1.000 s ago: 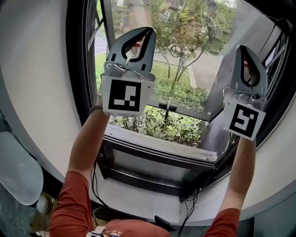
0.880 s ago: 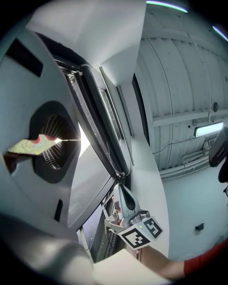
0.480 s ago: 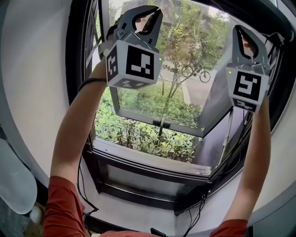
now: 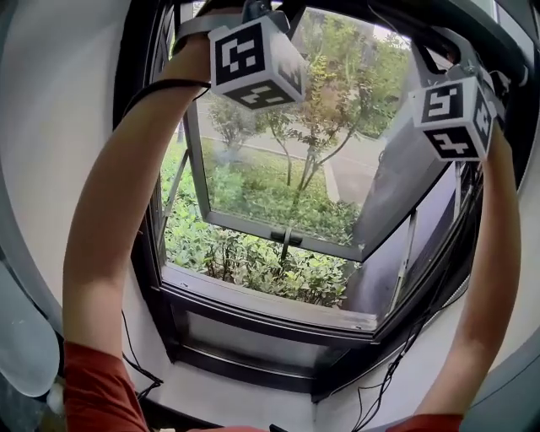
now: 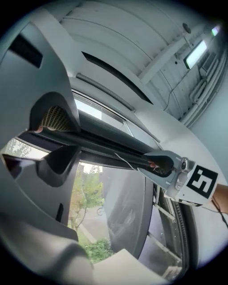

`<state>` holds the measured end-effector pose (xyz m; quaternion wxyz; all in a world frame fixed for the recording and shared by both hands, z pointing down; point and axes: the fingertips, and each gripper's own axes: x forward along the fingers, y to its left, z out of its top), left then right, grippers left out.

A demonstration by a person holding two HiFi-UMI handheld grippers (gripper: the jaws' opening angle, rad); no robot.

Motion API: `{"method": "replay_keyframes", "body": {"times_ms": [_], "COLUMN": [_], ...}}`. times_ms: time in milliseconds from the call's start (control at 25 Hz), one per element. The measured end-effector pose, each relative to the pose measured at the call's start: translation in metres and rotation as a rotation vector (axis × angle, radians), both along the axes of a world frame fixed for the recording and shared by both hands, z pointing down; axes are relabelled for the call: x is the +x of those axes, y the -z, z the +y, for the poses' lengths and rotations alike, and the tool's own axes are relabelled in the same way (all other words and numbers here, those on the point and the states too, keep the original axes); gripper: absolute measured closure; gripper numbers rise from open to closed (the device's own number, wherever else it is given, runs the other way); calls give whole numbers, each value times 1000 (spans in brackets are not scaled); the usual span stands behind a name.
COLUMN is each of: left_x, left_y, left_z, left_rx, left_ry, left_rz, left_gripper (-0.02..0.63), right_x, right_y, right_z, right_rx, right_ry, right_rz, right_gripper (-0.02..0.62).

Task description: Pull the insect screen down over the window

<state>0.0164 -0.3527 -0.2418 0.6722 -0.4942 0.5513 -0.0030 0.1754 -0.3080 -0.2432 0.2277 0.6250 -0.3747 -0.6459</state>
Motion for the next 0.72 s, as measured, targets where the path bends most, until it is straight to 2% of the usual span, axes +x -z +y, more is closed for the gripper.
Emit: {"method": "replay_keyframes", "body": {"times_ms": [120, 280, 400, 600, 720], "left_x": [0, -2, -6, -9, -9], "left_y": [10, 15, 14, 19, 22], "left_z": [-12, -27, -43, -55, -56], "left_rx": [-28, -77, -107, -102, -70], "left_ry": [86, 177, 255, 338, 392], "left_rz": [-37, -80, -108, -109, -115], "left_gripper": [486, 445, 440, 434, 434], "right_x": [2, 14, 20, 31, 35], "right_y": [6, 10, 12, 12, 15], "right_z": [-4, -12, -19, -33, -37], "right_rx": [-29, -52, -54, -58, -45], "right_ry": [-82, -181, -256, -315, -340], "right_rz": [19, 43, 75, 90, 99], "right_gripper": [426, 420, 420, 416, 416]}}
